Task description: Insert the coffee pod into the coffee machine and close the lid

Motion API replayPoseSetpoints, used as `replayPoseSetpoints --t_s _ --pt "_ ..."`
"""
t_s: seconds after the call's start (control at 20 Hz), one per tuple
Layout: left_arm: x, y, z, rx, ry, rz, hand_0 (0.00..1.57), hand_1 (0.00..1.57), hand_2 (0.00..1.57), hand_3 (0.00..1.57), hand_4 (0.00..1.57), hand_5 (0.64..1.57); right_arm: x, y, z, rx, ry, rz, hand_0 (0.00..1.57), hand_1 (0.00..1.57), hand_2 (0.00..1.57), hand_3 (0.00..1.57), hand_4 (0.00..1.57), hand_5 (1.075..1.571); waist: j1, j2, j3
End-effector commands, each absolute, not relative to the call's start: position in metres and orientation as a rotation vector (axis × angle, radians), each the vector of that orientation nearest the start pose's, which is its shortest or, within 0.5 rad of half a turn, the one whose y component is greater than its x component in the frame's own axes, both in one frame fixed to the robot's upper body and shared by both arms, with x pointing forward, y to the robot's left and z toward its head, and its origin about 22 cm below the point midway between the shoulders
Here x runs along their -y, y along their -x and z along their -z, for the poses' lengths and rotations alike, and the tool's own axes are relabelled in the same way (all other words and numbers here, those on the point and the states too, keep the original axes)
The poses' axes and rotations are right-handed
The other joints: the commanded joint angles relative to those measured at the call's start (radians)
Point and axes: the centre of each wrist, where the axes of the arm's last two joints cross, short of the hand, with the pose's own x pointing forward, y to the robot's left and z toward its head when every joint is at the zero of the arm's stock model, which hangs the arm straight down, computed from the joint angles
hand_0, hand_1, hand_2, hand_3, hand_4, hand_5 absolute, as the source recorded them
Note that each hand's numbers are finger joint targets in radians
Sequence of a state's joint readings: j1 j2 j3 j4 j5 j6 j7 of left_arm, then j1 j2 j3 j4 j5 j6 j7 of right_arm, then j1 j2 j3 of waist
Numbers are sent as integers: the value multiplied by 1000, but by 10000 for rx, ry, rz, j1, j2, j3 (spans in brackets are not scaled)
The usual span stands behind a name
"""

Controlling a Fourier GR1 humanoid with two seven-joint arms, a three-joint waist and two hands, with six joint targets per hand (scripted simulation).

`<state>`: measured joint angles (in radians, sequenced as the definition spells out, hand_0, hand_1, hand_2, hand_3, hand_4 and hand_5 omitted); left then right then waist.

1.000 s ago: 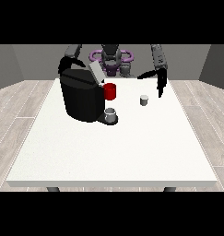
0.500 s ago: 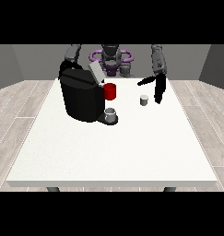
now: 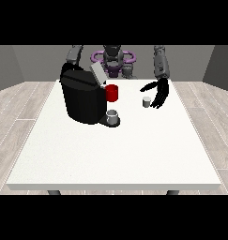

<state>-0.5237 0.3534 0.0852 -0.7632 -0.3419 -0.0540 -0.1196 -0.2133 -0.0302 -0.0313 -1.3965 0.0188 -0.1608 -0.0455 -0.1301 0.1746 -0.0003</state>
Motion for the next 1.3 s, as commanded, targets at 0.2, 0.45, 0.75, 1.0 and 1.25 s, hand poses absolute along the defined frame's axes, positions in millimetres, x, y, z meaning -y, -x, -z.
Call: replayPoseSetpoints --t_s 0.2,0.45,0.75,1.0,1.25 --pt "-325 -365 5 12747 -5489 6728 536 536 692 440 0 1571 203 -296 -16 16425 1163 255 0 0 0 0 515 1571 -254 109 -1" --pt "-326 -357 20 12868 -6387 6940 695 695 831 592 0 1571 207 -288 -7 16327 919 554 0 0 0 0 524 1571 -283 -27 -1" --pt "-313 -373 4 13821 -6972 6957 824 824 972 737 389 1571 226 -300 1 16598 1032 853 0 0 0 0 514 1571 21 352 3" --pt "-339 -358 23 13279 -8151 7390 930 930 1040 820 281 1571 228 -295 -31 16879 541 151 0 0 0 0 426 1571 -746 648 -1" --pt "-335 -371 5 13661 -7997 8315 1174 1174 1286 1183 412 1571 234 -304 -21 17026 990 849 0 0 0 0 430 1571 -201 555 1"
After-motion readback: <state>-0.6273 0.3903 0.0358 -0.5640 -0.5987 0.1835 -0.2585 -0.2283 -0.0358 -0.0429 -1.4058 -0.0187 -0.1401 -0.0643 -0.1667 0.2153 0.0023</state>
